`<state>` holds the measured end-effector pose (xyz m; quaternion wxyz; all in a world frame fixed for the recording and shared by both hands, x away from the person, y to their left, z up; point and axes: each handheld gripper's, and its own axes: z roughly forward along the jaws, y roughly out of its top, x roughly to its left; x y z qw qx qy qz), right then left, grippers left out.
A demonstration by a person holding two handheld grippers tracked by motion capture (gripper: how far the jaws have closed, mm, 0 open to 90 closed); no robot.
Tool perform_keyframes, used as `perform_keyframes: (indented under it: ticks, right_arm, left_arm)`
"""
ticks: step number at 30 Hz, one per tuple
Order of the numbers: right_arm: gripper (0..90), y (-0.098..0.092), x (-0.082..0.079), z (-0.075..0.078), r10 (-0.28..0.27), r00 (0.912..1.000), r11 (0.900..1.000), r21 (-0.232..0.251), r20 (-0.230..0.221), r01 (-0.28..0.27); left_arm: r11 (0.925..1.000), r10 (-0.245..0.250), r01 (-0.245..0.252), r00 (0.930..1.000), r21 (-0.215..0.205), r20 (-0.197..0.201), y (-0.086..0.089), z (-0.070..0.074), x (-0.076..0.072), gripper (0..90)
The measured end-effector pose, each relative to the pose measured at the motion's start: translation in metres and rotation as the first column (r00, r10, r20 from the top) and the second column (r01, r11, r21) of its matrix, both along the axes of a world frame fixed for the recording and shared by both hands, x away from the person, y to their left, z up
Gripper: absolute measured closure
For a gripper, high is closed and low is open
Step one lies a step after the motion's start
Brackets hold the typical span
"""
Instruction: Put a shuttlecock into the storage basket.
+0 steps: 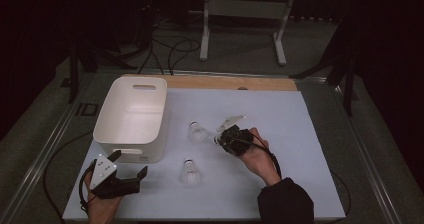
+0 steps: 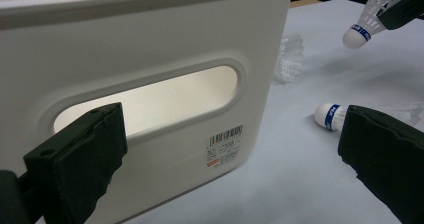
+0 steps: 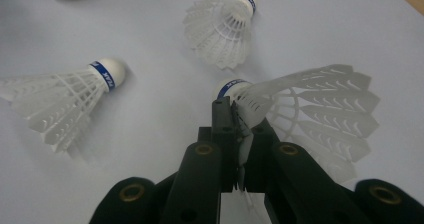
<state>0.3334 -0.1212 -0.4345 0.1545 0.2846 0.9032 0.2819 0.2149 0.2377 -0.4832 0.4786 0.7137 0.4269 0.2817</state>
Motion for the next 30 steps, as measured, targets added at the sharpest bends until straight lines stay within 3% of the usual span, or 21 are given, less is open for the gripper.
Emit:
perform_keyframes:
  ticks: [30]
  right_arm:
    - [86.9,0.011,-0.003,0.022,0.028,0.9987,1.000,-0.004,0.042,-0.028]
  left_arm:
    - [1.0000,-0.002,0.002,1.0000,-0.002,0.005,0.001,0.000,0.005,0.0]
